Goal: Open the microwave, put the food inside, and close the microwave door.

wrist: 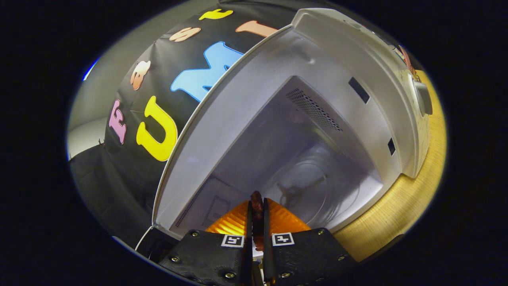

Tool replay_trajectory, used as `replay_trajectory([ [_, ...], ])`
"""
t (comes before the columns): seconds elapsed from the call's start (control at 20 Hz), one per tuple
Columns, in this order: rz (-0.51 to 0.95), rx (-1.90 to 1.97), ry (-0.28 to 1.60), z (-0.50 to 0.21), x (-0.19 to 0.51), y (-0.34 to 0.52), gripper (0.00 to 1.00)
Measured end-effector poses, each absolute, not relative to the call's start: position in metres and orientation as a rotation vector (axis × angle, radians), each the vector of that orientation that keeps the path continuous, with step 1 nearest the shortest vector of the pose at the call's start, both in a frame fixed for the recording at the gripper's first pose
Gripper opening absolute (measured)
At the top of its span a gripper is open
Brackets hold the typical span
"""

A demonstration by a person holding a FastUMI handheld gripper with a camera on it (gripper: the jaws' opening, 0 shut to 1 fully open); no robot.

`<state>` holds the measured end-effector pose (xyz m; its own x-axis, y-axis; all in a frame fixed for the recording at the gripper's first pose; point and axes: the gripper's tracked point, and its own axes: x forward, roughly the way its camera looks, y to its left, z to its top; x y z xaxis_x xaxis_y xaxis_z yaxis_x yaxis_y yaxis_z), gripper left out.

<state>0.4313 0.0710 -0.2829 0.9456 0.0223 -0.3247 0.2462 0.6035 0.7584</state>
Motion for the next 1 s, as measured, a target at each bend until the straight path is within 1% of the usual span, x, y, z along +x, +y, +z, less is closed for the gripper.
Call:
replay_trajectory([
  [0.15,-0.141,0.911,0.319,-0.29,0.448,0.071,0.11],
  [0.3,-0.211,0.878,0.281,-0.295,0.457,0.057,0.11],
  [0.4,-0.231,0.839,0.265,-0.299,0.463,0.055,0.11],
  [0.5,-0.292,0.822,0.278,-0.307,0.468,0.048,0.14],
  [0.65,-0.296,0.81,0.252,-0.311,0.469,0.047,0.22],
  [0.7,-0.295,0.806,0.246,-0.313,0.471,0.048,0.3],
  [0.8,-0.283,0.82,0.222,-0.312,0.474,0.051,0.39],
  [0.9,-0.3,0.833,0.221,-0.315,0.476,0.05,0.61],
  [1.0,-0.328,0.788,0.204,-0.315,0.476,0.044,0.68],
])
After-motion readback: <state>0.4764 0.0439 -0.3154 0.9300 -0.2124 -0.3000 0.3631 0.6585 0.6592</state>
